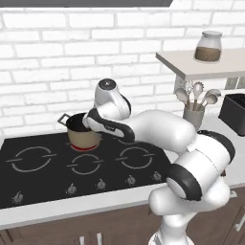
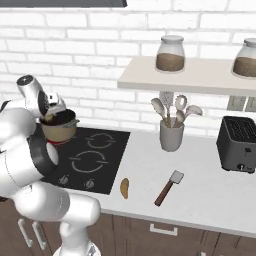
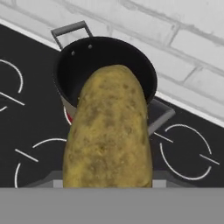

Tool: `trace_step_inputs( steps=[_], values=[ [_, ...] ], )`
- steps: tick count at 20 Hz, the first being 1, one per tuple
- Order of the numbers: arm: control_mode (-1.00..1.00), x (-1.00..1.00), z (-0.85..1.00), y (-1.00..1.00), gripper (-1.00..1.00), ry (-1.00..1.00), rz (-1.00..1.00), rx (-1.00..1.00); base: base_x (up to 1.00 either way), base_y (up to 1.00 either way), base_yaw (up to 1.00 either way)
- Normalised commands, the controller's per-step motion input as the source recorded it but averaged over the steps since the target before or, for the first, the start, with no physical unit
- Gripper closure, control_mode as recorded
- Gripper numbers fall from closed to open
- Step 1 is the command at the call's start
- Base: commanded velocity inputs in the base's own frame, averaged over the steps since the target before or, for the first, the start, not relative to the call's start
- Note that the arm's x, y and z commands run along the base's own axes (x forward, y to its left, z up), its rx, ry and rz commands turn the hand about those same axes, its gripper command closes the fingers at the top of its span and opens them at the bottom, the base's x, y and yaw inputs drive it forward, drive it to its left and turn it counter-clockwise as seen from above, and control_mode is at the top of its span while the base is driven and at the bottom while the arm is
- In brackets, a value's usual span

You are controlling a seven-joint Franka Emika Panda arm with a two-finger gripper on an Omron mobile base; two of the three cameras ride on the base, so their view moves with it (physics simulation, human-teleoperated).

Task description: Put the sweet potato and potato in the pot. Retrieve the spatula and lightly stir the vegetables in the pot.

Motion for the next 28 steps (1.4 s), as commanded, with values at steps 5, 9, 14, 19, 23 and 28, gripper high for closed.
trace_step_inputs(
  steps=[5, 9, 14, 19, 23, 28],
  values=[
    [-1.0, 0.59, -0.24, 0.09, 1.0, -0.01, 0.0, 0.02, 0.0, 0.0, 0.0],
    [-1.0, 0.43, -0.47, 0.12, 1.0, -0.01, 0.0, 0.06, 0.0, 0.0, 0.0],
    [-1.0, 0.41, -0.42, 0.19, 1.0, -0.02, 0.0, 0.06, 0.0, 0.0, 0.0],
    [-1.0, 0.34, -0.21, 0.17, 1.0, 0.0, 0.0, 0.03, 0.0, 0.0, 0.0],
    [-1.0, 0.28, -0.18, 0.22, 1.0, 0.0, 0.0, 0.0, 0.0, 0.0, 0.0],
    [-1.0, 0.29, -0.16, 0.14, 1.0, 0.0, 0.0, 0.0, 0.0, 0.0, 0.0]
  ],
)
